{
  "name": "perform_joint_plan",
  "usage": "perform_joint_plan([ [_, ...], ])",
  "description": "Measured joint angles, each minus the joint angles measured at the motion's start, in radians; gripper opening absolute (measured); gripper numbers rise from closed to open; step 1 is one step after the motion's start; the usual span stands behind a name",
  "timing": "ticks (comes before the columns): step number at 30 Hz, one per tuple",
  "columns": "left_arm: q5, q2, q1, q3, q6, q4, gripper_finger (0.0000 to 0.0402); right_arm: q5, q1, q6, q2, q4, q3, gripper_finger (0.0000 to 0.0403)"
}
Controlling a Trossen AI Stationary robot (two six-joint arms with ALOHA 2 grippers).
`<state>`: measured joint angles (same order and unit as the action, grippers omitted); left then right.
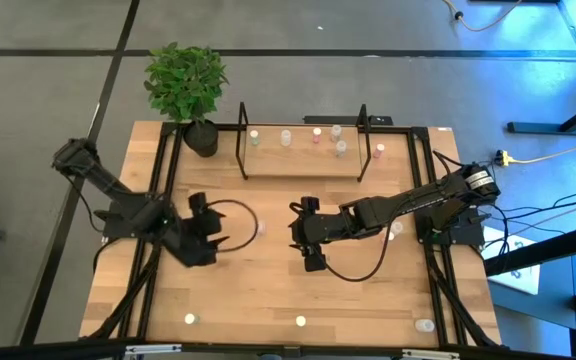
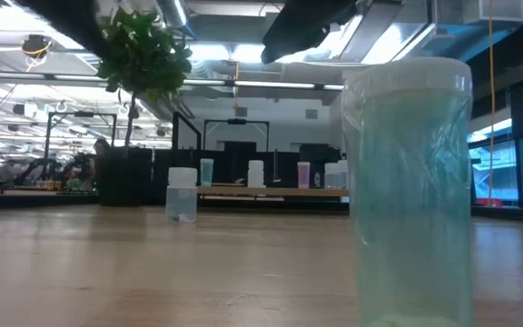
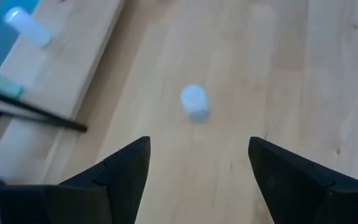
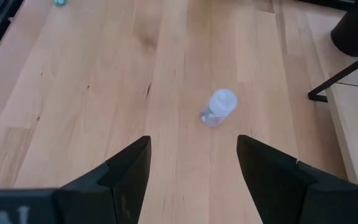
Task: Pick and place medicine bottles onto shelf by color
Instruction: Put the transparent medicine bottle on the shelf aligned with the other transparent medicine bottle
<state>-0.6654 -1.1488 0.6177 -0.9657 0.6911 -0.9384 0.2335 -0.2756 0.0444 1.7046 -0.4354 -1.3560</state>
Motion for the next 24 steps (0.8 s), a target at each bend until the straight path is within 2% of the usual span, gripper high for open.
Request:
perform_joint_plan([
  [4, -0.054, 0.000, 0.093, 0.000, 0.166, -0.096, 0.0266, 0.000, 0.000, 0.000, 0.000, 0.000, 0.000, 0.0241],
  [9, -0.086, 0.000, 0.196, 0.000, 0.311, -0.140, 0.0266, 0.000, 0.000, 0.000, 0.000, 0.000, 0.000, 0.0241],
  [17, -0.136, 0.000, 0.304, 0.000, 0.398, -0.142, 0.0266, 0.000, 0.000, 0.000, 0.000, 0.003, 0.000, 0.0241],
  [24, -0.150, 0.000, 0.347, 0.000, 0.432, -0.143, 0.0266, 0.000, 0.000, 0.003, 0.000, 0.039, 0.000, 0.0241],
])
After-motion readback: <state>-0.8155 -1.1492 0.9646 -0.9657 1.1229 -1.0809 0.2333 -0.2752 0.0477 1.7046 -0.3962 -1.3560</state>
